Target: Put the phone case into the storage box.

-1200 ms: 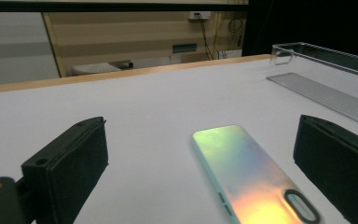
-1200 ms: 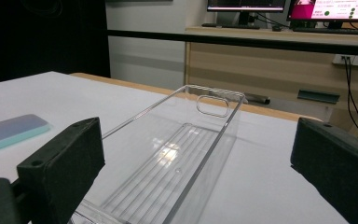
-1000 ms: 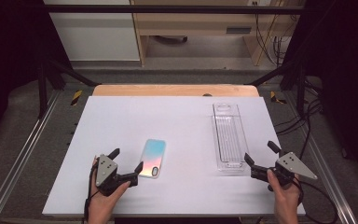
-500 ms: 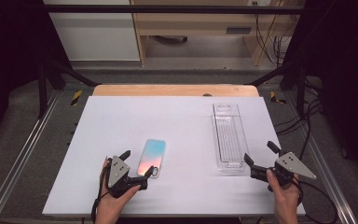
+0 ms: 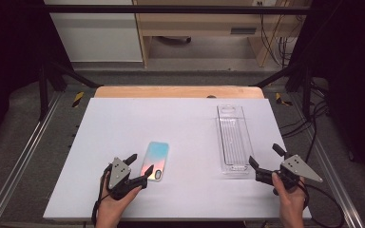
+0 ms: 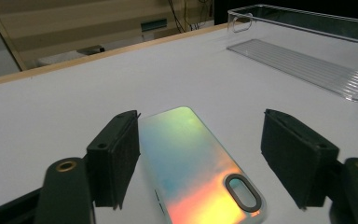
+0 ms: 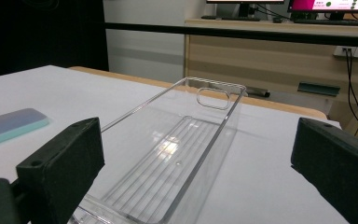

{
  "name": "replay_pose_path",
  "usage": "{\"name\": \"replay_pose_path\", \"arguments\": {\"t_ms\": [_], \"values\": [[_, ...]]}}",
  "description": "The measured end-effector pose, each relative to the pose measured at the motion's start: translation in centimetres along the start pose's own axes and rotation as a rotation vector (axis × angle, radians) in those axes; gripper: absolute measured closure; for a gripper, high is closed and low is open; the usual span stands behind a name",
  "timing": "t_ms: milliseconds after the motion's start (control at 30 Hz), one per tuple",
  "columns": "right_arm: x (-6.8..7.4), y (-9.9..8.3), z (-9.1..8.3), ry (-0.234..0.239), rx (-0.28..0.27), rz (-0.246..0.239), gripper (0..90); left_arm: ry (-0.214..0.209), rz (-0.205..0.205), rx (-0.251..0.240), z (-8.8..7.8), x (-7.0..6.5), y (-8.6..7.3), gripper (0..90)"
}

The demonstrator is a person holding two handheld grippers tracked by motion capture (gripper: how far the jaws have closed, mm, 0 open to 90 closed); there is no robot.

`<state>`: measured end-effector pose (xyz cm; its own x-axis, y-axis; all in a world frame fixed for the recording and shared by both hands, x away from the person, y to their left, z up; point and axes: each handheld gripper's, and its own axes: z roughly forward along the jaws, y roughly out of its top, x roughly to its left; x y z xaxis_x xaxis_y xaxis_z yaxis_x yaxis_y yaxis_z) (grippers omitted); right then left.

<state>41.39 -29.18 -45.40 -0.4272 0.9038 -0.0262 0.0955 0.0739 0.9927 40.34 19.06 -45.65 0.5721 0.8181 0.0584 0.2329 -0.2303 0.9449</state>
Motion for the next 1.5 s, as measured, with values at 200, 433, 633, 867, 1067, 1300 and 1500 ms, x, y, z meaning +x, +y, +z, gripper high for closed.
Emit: {"name": "replay_pose_path", "arguments": {"t_ms": [200, 433, 633, 867, 1067, 1300, 1500], "values": [[0.0, 0.0, 0.0, 0.000, 0.001, 0.002, 2.8, 0.004, -0.002, 0.031, -0.2, 0.3, -0.1, 47.7], [0.0, 0.0, 0.0, -0.003, 0.003, -0.002, 2.8, 0.011, -0.017, 0.053, -0.5, 0.9, -0.2, 66.0], [0.0, 0.0, 0.0, -0.006, 0.006, -0.008, 2.8, 0.026, -0.022, 0.085, -0.6, 1.5, -0.5, 76.3], [0.0, 0.0, 0.0, -0.007, 0.006, -0.011, 2.8, 0.039, -0.035, 0.175, -0.7, 2.3, -1.0, 88.1], [0.0, 0.0, 0.0, -0.005, 0.008, -0.006, 2.8, 0.035, -0.041, 0.280, -0.4, 2.8, -1.8, 90.0], [0.0, -0.1, 0.0, -0.007, 0.012, -0.006, 2.8, 0.028, -0.043, 0.369, 0.5, 2.7, -2.5, 90.0], [0.0, -0.1, 0.0, -0.005, 0.012, -0.008, 2.9, 0.016, -0.033, 0.398, 1.0, 2.4, -2.6, 90.0]]}}
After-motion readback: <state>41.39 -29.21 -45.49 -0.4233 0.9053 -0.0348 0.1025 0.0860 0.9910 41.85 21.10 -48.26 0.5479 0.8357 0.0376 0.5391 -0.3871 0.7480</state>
